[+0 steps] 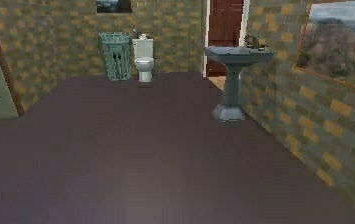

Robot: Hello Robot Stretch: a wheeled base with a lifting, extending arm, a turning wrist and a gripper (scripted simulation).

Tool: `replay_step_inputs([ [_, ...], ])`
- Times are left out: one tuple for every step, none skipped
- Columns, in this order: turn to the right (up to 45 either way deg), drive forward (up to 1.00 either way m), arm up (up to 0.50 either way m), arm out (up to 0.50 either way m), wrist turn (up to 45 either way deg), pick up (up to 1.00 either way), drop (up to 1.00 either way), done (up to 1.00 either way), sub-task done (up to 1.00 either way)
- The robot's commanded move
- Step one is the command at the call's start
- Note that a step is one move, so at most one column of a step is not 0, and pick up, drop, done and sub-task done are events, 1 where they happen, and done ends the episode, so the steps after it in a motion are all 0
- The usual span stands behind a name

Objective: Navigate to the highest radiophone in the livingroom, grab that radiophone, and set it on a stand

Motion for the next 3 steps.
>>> replay_step_inputs([
  [0.0, 0.5, 0.0, 0.0, 0.0, 0.0, 0.0, 0.0, 0.0],
  [-45.0, 0.0, 0.0, 0.0, 0.0, 0.0, 0.0, 0.0, 0.0],
  [-9.0, 0.0, 0.0, 0.0, 0.0, 0.0, 0.0, 0.0, 0.0],
])
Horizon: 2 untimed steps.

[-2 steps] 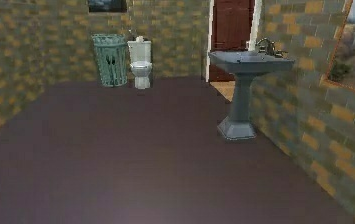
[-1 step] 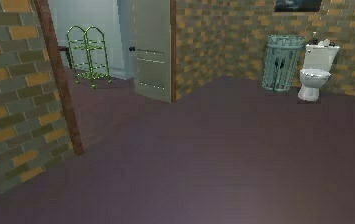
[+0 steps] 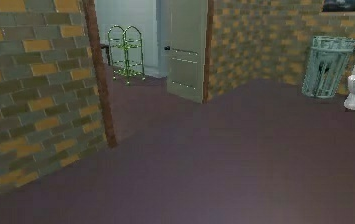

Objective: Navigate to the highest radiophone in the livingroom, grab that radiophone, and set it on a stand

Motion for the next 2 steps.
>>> replay_step_inputs([
  [0.0, 0.45, 0.0, 0.0, 0.0, 0.0, 0.0, 0.0, 0.0],
  [-39.0, 0.0, 0.0, 0.0, 0.0, 0.0, 0.0, 0.0, 0.0],
])
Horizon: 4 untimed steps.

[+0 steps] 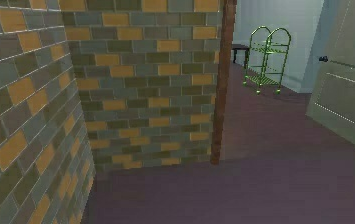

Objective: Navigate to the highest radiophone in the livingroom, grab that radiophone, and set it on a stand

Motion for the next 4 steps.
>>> replay_step_inputs([
  [-3.0, 0.0, 0.0, 0.0, 0.0, 0.0, 0.0, 0.0, 0.0],
  [0.0, 0.2, 0.0, 0.0, 0.0, 0.0, 0.0, 0.0, 0.0],
  [33.0, 0.0, 0.0, 0.0, 0.0, 0.0, 0.0, 0.0, 0.0],
  [0.0, 1.0, 0.0, 0.0, 0.0, 0.0, 0.0, 0.0, 0.0],
])
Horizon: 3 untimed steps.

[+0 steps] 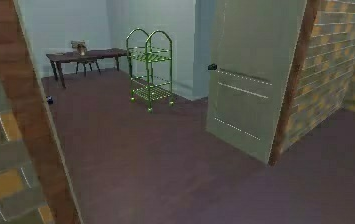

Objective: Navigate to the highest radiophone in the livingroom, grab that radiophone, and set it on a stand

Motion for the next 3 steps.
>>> replay_step_inputs([
  [0.0, 1.0, 0.0, 0.0, 0.0, 0.0, 0.0, 0.0, 0.0],
  [0.0, 1.0, 0.0, 0.0, 0.0, 0.0, 0.0, 0.0, 0.0],
  [6.0, 0.0, 0.0, 0.0, 0.0, 0.0, 0.0, 0.0, 0.0],
])
